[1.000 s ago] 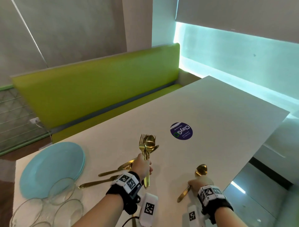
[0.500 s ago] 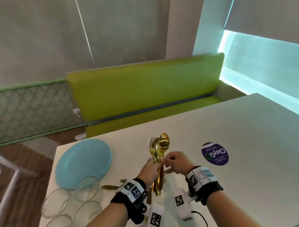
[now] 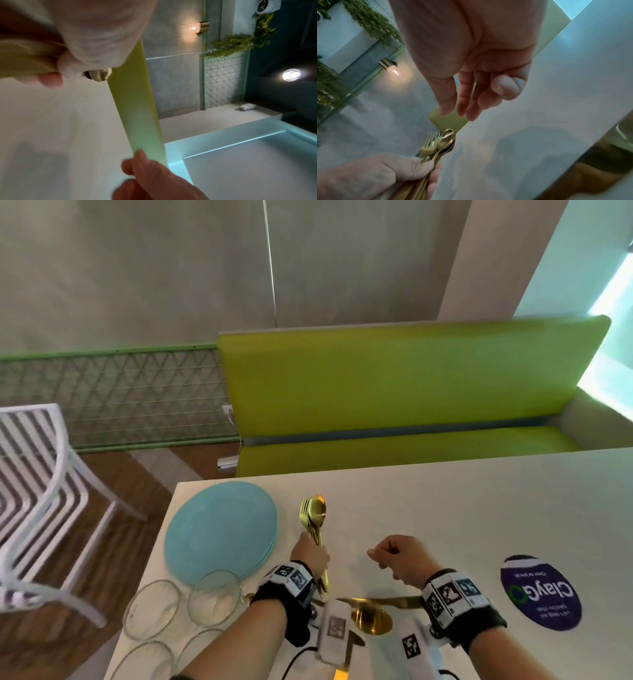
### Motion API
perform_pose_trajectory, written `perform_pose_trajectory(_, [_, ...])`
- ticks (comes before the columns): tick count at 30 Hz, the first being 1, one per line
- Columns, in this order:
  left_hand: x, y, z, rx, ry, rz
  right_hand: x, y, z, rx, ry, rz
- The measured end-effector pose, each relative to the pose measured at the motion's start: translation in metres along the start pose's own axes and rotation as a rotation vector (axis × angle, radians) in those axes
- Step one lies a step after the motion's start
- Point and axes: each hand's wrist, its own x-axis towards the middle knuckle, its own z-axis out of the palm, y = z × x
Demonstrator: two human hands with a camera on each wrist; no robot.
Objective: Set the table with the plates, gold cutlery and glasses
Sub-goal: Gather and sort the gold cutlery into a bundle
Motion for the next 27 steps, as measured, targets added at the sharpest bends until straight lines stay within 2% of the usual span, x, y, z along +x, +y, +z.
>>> perform_pose_trajectory(7, [0.029, -0.006, 0.007, 0.18, 0.134, -0.09, 0.009, 0.03, -0.016, -0.033, 0.001, 0.069])
perform_pose_trajectory(11, [0.034, -0.002, 0.021, 0.226, 0.258, -0.073, 0.011, 0.042, -0.019, -0.013, 0.018, 0.109])
perform_pose_trajectory(17, [0.043, -0.002, 0.031, 0.233, 0.375, -0.069, 0.011, 0.05, -0.021, -0.009, 0.027, 0.131])
perform_pose_trajectory(27, [0.045, -0.014, 0.029, 0.351, 0.416, -0.004, 0.0, 0.064, -0.009, -0.04, -0.005, 0.182])
